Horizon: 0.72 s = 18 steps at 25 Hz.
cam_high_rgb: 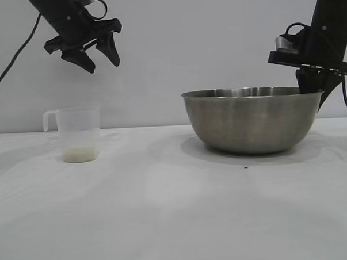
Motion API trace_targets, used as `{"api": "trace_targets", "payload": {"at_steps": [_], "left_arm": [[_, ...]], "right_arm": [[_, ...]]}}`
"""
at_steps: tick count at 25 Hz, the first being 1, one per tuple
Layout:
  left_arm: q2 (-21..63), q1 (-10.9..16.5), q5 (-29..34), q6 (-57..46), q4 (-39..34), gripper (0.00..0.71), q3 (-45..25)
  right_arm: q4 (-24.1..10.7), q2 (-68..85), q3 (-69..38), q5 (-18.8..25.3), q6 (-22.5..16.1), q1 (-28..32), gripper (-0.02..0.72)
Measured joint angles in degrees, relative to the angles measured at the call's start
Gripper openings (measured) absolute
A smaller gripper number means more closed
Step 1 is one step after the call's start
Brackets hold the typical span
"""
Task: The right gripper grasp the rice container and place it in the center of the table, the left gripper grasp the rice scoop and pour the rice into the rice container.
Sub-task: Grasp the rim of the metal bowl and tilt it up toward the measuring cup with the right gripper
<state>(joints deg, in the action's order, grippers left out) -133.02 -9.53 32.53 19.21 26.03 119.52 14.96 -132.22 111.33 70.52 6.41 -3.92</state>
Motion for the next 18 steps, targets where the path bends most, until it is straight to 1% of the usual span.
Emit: {"api": "trace_targets", "payload": {"at_steps": [5, 8, 14, 15, 16, 17, 18], "left_arm": [[0.00, 0.00, 0.00, 0.00, 0.22, 0.453, 0.00], [0.00, 0.00, 0.00, 0.00, 0.42, 0.453, 0.00], [0.00, 0.00, 0.00, 0.00, 0.42, 0.453, 0.00], [0.00, 0.00, 0.00, 0.00, 0.42, 0.453, 0.00], [0.00, 0.00, 0.00, 0.00, 0.42, 0.453, 0.00], [0.00, 0.00, 0.00, 0.00, 0.42, 0.453, 0.00], [0.00, 0.00, 0.00, 0.00, 0.42, 0.453, 0.00]], "right_arm": [[0.16, -0.03, 0.00, -0.08, 0.00, -1.74, 0.000], [0.93, -0.49, 0.00, -0.22, 0.00, -3.33, 0.000], [0.96, -0.75, 0.00, -0.22, 0.23, -5.26, 0.000], [0.96, -0.75, 0.00, -0.22, 0.23, -5.26, 0.050], [0.96, -0.75, 0.00, -0.22, 0.23, -5.26, 0.050], [0.96, -0.75, 0.00, -0.22, 0.23, -5.26, 0.135], [0.96, -0.75, 0.00, -0.22, 0.23, -5.26, 0.205]]}}
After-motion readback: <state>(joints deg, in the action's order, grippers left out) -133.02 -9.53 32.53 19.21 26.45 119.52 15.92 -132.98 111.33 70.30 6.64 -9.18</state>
